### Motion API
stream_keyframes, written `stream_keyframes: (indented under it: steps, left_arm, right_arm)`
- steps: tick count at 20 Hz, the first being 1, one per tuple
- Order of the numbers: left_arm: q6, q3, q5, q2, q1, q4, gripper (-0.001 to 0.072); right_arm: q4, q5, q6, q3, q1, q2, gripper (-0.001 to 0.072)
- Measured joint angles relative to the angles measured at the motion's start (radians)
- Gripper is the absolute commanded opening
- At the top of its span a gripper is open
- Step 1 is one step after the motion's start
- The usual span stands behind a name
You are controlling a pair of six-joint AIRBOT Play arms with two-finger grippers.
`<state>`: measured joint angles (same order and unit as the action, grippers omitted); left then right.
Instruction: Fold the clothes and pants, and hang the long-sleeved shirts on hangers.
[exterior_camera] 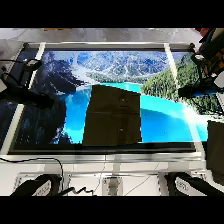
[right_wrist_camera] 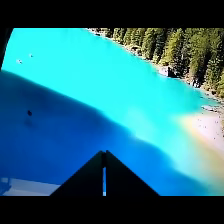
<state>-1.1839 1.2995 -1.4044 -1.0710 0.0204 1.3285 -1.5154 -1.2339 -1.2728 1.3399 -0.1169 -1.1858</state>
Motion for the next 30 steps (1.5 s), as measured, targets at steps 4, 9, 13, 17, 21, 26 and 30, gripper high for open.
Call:
stream_keyframes:
  steps: [4, 9, 13, 17, 21, 26, 30]
  left_arm:
    - [-0.006, -0.014, 0.018, 0.000, 0.000, -0.023, 0.0008]
    - [-0.006, -0.064, 0.028, -0.002, 0.000, -0.031, 0.0008]
    - [-0.006, -0.089, 0.032, -0.035, 0.000, -0.027, 0.0008]
    - [-0.006, -0.096, 0.032, -0.096, 0.000, -0.026, 0.0007]
    - [-0.029, -0.098, 0.032, -0.148, 0.000, -0.031, 0.0006]
    - [-0.078, -0.130, 0.025, -0.156, 0.003, 0.008, 0.0006]
    - [-0.056, -0.291, 0.025, -0.095, 0.006, 0.011, 0.0007]
  right_arm:
    - [0.002, 0.007, 0.000, 0.000, 0.000, 0.000, 0.0050]
    - [-0.052, -0.047, 0.033, -0.043, -0.036, -0.001, 0.0049]
    - [0.066, -0.107, 0.176, -0.230, -0.140, -0.001, 0.0049]
    - [0.304, -0.137, 0.291, -0.461, -0.209, -0.001, 0.0050]
    - [0.486, -0.134, 0.328, -0.575, -0.225, -0.001, 0.0196]
    - [0.610, -0.133, 0.340, -0.611, -0.230, -0.001, 0.0237]
    - [0.635, -0.128, 0.343, -0.618, -0.231, -0.001, 0.0362]
